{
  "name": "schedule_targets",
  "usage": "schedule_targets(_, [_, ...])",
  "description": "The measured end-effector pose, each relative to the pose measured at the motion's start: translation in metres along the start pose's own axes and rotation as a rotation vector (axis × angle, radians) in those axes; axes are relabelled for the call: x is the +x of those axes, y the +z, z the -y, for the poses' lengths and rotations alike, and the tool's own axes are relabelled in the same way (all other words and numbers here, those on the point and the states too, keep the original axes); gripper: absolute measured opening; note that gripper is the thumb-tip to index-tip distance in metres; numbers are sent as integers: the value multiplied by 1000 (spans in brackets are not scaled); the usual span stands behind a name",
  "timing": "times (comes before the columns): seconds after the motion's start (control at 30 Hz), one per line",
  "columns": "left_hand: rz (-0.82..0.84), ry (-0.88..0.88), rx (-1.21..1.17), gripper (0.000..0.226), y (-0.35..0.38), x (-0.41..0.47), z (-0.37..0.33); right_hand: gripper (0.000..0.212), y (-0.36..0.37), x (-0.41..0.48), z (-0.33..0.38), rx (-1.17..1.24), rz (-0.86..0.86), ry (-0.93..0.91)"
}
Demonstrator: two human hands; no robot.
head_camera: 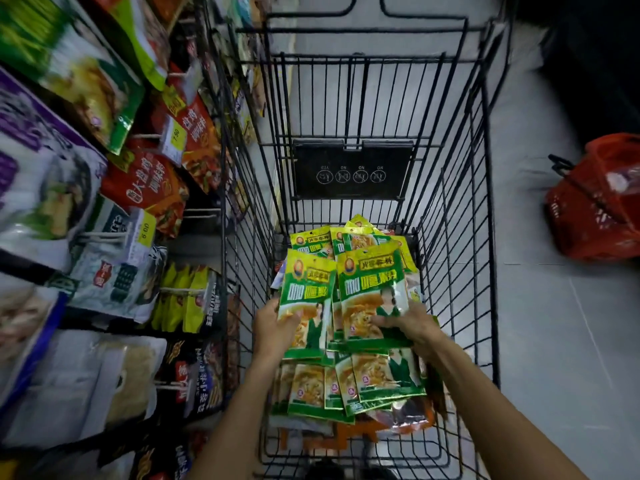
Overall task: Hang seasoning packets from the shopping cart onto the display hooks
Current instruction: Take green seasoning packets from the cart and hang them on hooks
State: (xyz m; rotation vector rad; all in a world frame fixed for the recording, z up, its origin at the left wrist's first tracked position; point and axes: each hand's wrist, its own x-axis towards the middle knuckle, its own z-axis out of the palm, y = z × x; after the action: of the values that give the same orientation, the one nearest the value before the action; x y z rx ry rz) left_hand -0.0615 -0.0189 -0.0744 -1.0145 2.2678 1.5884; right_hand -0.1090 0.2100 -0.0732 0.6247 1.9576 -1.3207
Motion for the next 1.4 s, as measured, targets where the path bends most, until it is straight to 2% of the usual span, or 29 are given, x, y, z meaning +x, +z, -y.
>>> schedule_targets(0.07, [-33, 43, -52, 18, -17, -15, -21, 35, -8, -19, 18, 29, 14, -100])
schedule_targets(0.17, [-104, 82, -158, 43, -44, -45, -59, 23, -20, -50, 55, 92, 28, -230])
schedule_targets(0.23, [-165, 149, -236, 47, -67, -70, -83, 15, -28, -75, 84, 154, 88, -310])
schedule_targets(0.33, [-272, 246, -316, 40, -105, -116, -117, 13, -34, -115, 128, 149, 164, -462])
schedule_targets(0.47, [-505, 417, -342, 31, -159, -196, -155, 12, -29, -185, 187, 151, 299, -676])
schedule_targets(0.53, [-609, 500, -344, 22, -186, -241, -167, 20, -22, -230, 213, 136, 390, -795])
schedule_targets(0.6, [-727, 566, -357, 13, -210, -287, -174, 18, -12, -269, 232, 123, 493, -880])
schedule_targets(0.73, [-1012, 657, -383, 11, -254, -385, -176, 17, 19, -350, 257, 54, 699, -1007])
schedule_targets(0.77, [-1068, 664, -375, 14, -263, -409, -174, 17, 28, -371, 261, 50, 740, -1044])
schedule_targets(0.87, [-1201, 652, -399, 49, -286, -478, -164, 27, 58, -426, 261, 27, 851, -1160])
schedule_targets(0.9, [-1250, 655, -408, 57, -292, -498, -159, 31, 66, -444, 259, 8, 878, -1180])
schedule_targets(0.97, [-1334, 658, -391, 59, -303, -535, -147, 20, 85, -477, 254, 20, 1002, -1183])
schedule_targets(1.0, [-1369, 651, -378, 53, -309, -552, -140, 18, 94, -493, 251, 18, 1086, -1179])
schedule_targets(1.1, [-1476, 670, -341, 19, -324, -601, -122, 31, 117, -540, 238, -45, 1255, -1191])
schedule_targets(1.23, [-1579, 662, -335, 21, -336, -657, -100, 38, 148, -597, 219, -56, 1417, -1201])
schedule_targets(1.4, [-1749, 612, -300, 15, -353, -716, -67, 36, 184, -653, 192, -121, 1604, -1182])
